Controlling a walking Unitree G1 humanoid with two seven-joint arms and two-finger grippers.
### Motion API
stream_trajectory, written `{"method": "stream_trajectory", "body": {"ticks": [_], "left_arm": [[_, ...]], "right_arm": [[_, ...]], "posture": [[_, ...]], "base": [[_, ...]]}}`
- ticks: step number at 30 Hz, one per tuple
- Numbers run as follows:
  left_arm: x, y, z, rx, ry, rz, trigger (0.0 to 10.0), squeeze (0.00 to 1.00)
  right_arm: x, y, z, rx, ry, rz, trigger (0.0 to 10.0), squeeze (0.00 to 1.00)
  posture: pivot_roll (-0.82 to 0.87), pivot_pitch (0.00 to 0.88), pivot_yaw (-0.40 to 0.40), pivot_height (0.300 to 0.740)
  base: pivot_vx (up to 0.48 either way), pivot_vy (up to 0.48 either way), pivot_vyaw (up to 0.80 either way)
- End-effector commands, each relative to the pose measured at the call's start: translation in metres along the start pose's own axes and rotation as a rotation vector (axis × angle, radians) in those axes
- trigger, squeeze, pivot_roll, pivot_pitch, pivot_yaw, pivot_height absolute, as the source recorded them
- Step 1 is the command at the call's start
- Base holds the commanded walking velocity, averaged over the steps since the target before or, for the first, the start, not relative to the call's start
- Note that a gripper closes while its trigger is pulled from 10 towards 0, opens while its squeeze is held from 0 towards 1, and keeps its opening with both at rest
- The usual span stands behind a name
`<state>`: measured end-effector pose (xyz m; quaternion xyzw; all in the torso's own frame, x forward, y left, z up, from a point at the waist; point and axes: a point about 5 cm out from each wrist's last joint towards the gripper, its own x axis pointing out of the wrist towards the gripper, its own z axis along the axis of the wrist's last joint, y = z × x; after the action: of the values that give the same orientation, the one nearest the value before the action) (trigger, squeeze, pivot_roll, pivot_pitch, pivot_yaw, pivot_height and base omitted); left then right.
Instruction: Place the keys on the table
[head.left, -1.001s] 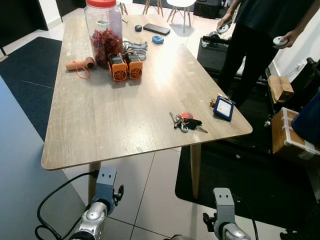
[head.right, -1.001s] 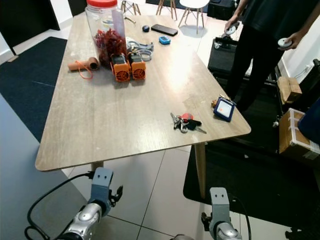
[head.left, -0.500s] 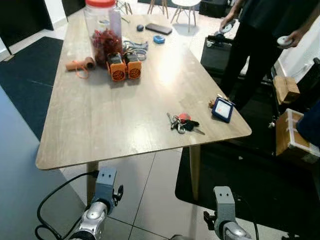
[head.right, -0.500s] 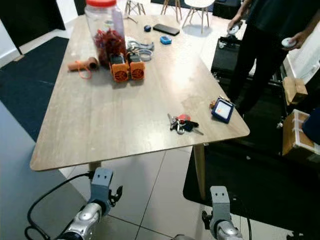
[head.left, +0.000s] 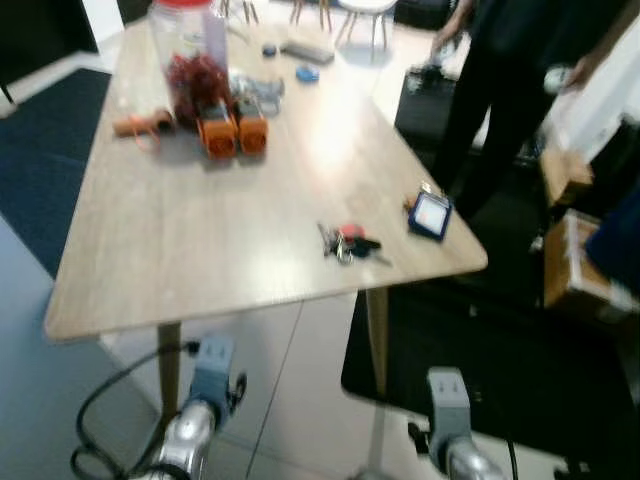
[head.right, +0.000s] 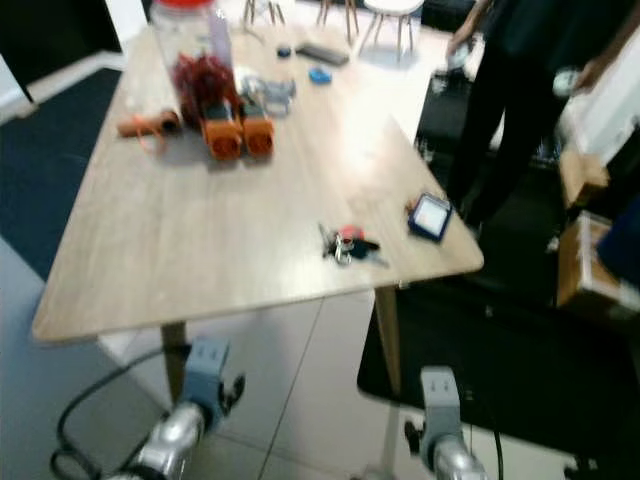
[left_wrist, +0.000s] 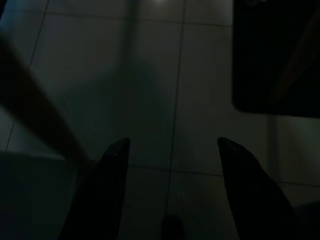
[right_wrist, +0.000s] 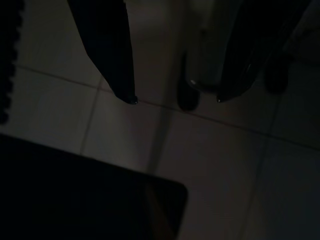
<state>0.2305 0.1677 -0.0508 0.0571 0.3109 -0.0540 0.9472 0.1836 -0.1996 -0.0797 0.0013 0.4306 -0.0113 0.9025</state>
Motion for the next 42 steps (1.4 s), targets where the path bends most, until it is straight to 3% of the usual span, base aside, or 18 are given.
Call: {"method": "stream_trajectory", "body": {"ticks": [1, 18, 21, 42], "left_arm": [[-0.0017, 0.0014, -0.0052, -0.004, 0.022, 0.004, 10.0, 0.0], [-0.0009, 0.0002, -0.003, 0.004, 0.012, 0.002, 10.0, 0.0], [-0.0009, -0.0008, -0.0033, 0.001, 0.013, 0.0, 10.0, 0.0], [-0.0032, 0.0024, -0.0065, -0.012, 0.006, 0.019, 10.0, 0.0]], "right_arm": [[-0.0007, 0.0015, -0.0046, 0.013, 0.015, -0.001, 10.0, 0.0], [-0.0004, 0.0045, -0.0026, 0.008, -0.002, 0.024, 10.0, 0.0], [-0.0003, 0.0072, -0.002, -0.024, -0.009, 0.045, 10.0, 0.0], [-0.0001, 0.0101, -0.0022, -0.012, -0.005, 0.07, 10.0, 0.0]], "posture": [[0.05, 0.049, -0.055, 0.74], [0.05, 0.054, -0.051, 0.74], [0.05, 0.06, -0.05, 0.74], [0.05, 0.065, -0.056, 0.74]], "base": [[0.0, 0.0, 0.0], [0.0, 0.0, 0.0], [0.0, 0.0, 0.8], [0.0, 0.0, 0.8]]}}
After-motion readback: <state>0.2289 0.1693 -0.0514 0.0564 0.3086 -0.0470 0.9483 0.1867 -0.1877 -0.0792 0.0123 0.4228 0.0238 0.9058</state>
